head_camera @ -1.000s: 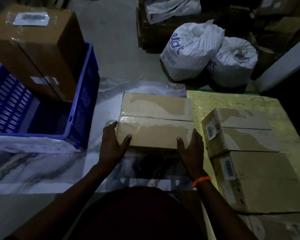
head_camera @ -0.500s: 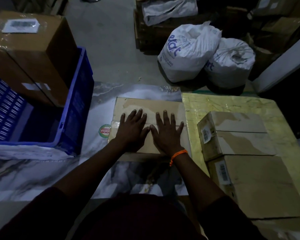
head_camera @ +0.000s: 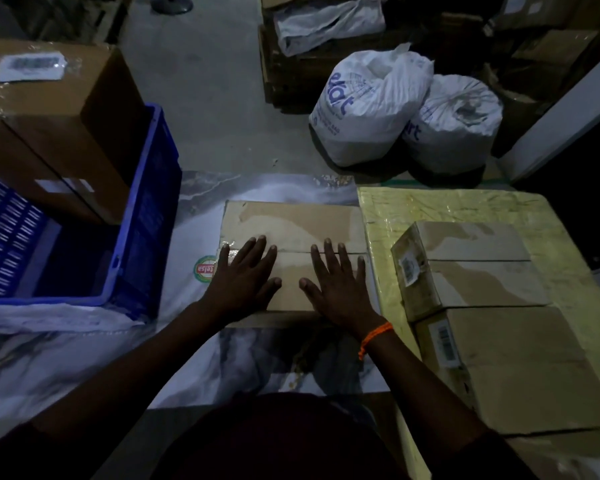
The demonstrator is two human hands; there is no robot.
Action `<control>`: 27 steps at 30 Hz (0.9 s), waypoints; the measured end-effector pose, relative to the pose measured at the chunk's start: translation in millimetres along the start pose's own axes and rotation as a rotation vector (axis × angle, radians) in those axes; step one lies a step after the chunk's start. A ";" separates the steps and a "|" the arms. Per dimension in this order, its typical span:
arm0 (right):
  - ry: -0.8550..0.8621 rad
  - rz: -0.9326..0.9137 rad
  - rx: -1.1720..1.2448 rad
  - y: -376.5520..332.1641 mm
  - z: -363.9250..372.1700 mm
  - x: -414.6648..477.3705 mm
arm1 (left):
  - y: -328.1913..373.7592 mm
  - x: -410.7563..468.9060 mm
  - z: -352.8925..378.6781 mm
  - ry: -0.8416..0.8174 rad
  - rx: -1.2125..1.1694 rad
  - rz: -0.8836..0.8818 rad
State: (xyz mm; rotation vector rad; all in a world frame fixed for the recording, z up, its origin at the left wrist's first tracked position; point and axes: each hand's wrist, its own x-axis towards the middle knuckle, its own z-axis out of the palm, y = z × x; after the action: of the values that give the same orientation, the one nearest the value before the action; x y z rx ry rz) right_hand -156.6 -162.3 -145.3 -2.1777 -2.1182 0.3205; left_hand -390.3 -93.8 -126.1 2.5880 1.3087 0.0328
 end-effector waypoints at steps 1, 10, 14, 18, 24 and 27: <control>0.028 -0.010 -0.006 1.4 2.9 -7.9 | -2.9 -7.5 6.2 0.042 -0.005 0.015; -0.034 0.013 -0.021 -1.5 3.9 -23.1 | -10.4 -18.3 29.8 0.134 0.038 0.063; -0.036 0.036 -0.011 -3.8 0.1 -25.2 | -9.8 -18.1 27.9 0.119 0.034 0.030; 0.101 0.140 0.111 -7.1 -0.3 -30.3 | -5.7 -20.5 23.9 0.166 0.048 -0.100; 0.202 0.531 0.610 -1.8 -43.7 -25.3 | -8.4 -16.5 20.7 0.098 -0.084 -0.235; 0.132 0.574 0.710 16.5 -57.4 -17.7 | -4.3 -9.6 19.3 0.109 -0.189 -0.228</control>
State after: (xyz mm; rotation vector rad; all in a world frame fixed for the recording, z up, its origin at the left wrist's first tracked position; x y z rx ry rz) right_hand -128.7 -175.8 -91.2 -2.1828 -1.0210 0.7918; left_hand -396.9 -102.9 -145.0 2.2949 1.5505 0.2473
